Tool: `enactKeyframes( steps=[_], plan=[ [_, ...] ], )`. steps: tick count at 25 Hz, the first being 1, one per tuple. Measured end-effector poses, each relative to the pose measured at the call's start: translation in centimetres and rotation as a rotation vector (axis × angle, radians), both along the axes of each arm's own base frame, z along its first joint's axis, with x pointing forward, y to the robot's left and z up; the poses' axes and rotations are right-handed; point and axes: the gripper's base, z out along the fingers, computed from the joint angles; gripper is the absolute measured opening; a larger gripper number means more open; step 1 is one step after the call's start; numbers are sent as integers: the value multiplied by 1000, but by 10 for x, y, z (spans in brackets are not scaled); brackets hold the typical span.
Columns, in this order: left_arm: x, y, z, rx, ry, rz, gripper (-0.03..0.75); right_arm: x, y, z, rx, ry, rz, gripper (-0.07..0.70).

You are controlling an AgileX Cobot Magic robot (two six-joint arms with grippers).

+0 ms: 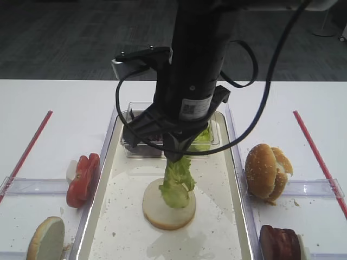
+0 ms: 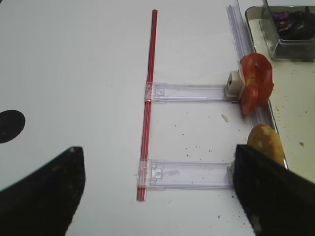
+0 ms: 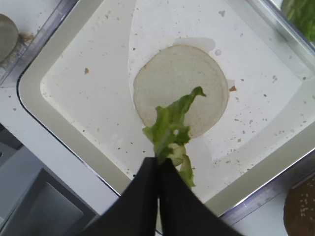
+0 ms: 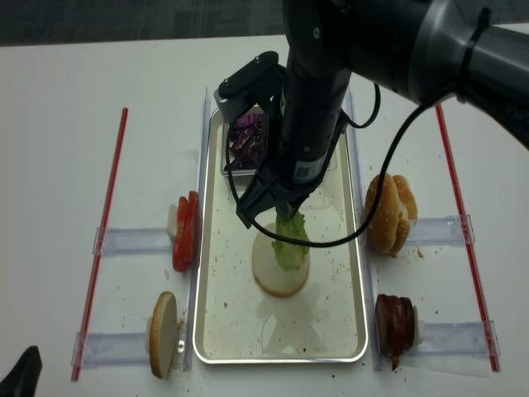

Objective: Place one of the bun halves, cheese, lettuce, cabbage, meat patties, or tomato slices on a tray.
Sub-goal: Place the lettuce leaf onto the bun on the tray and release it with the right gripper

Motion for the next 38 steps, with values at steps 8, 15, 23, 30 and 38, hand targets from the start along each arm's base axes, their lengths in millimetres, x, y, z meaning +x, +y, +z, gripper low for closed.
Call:
enactKeyframes(
  steps=[8, 15, 23, 30, 38],
  plan=[
    [0, 0, 0, 0, 0, 0, 566, 12, 10, -27, -14, 6, -2, 40],
    [0, 0, 0, 0, 0, 0, 566, 17, 13, -37, -23, -5, -4, 40],
    [0, 0, 0, 0, 0, 0, 566, 19, 13, -38, -21, -24, -3, 40],
    [0, 0, 0, 0, 0, 0, 566, 17, 13, -38, -22, -12, 16, 211],
    [0, 0, 0, 0, 0, 0, 566, 13, 12, -38, -30, 30, 35, 659]
  ],
)
